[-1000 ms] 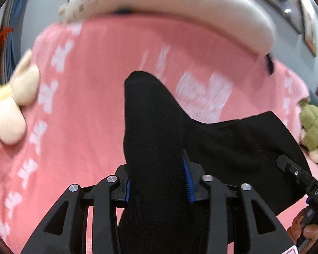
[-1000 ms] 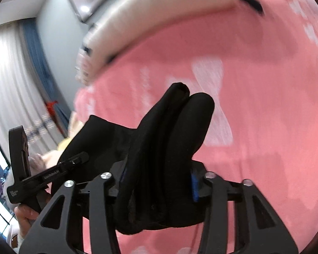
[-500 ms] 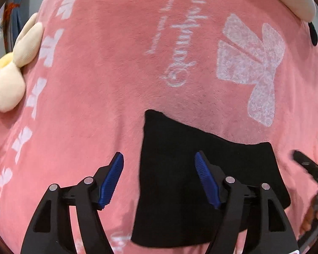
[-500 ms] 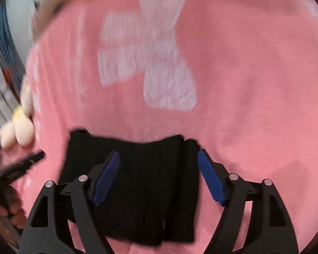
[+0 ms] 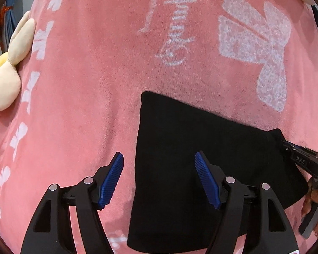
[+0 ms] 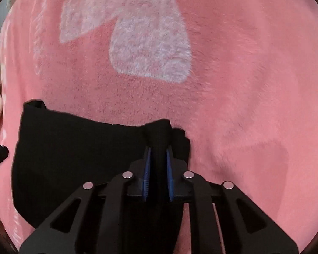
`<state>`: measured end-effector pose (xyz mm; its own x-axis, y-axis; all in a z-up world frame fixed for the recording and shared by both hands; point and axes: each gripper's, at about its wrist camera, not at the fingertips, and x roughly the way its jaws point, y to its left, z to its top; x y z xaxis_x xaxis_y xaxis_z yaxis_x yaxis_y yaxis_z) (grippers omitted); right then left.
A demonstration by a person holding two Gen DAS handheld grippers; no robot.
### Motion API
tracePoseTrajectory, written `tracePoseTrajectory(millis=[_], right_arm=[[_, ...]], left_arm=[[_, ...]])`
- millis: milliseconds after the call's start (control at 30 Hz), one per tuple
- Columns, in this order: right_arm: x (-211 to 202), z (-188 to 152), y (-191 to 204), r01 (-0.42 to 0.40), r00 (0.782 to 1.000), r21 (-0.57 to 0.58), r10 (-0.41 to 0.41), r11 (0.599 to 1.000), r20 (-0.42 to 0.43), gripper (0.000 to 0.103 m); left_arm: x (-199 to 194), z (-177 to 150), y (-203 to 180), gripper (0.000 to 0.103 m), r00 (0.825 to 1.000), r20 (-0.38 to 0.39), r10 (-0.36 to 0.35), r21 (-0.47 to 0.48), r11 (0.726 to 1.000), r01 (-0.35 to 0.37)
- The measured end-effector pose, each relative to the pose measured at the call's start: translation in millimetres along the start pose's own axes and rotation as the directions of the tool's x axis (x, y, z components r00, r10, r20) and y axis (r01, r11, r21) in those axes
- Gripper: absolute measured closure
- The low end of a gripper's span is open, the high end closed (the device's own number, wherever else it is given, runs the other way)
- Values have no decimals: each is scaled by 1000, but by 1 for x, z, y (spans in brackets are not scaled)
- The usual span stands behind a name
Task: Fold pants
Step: 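Lay the folded bundle on the blanket and open both grippers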
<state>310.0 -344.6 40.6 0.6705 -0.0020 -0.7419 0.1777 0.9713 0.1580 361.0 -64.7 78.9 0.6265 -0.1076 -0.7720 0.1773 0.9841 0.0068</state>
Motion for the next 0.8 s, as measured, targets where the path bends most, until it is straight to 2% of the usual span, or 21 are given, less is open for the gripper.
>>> tracePoseTrajectory(millis=[67,100,167,200,233,267,300,333,367,400,433,467,533,633,733,800], right_arm=[[-44,-7,8,-49,993,7,48,999,111,88],[-59,-13,11,-90,986,11,88,996,139,88],[-79,-34,18,-164,979,23,160,986,129,88],[-77,-43,19,-168,981,17,165,986,102,88],[-71,-51,18,-152,986,11,151,988,72,90],[-53,-64,14,-97,995,-5,97,995,14,94],[-43,-68,10,-82,997,-10,82,997,4,101],[-45,-69,3,-100,995,16,100,995,22,101],[-55,-65,-4,-107,994,94,106,990,13,100],[-69,-60,-4,-114,993,136,111,984,33,94],[-80,-56,-1,-136,989,136,127,981,71,94],[-93,-55,5,-159,983,111,146,981,113,94],[-103,-61,20,-114,986,22,110,993,129,94],[-55,-83,12,-6,1000,-22,6,1000,3,98],[-76,-77,12,-37,999,47,35,998,39,95],[-106,-76,20,-69,993,51,63,996,103,92]], left_arm=[[0,-4,0,36,1000,-1,2,7,1000,-2],[1,-5,1,36,1000,-1,6,8,1000,-6],[2,-10,1,36,1000,-10,7,3,1000,-7],[3,-12,2,36,1000,-18,4,-6,1000,-4],[3,-15,1,36,1000,-26,-1,-10,1000,1],[4,-18,1,36,999,-35,-3,-13,1000,2],[4,-21,0,36,999,-42,0,-12,1000,-1],[3,-24,-1,36,999,-45,3,-6,1000,-3],[1,-26,-2,36,999,-46,8,0,1000,-8],[-1,-29,-2,36,999,-45,13,8,1000,-13],[-3,-31,-1,36,999,-41,17,16,1000,-16],[-5,-34,0,36,999,-36,23,19,1000,-22],[-6,-39,1,36,999,-36,31,19,999,-31],[-4,-47,1,36,998,-53,30,21,999,-29],[-8,-55,1,36,998,-61,34,30,999,-33],[-12,-60,1,36,997,-63,40,35,999,-38]])
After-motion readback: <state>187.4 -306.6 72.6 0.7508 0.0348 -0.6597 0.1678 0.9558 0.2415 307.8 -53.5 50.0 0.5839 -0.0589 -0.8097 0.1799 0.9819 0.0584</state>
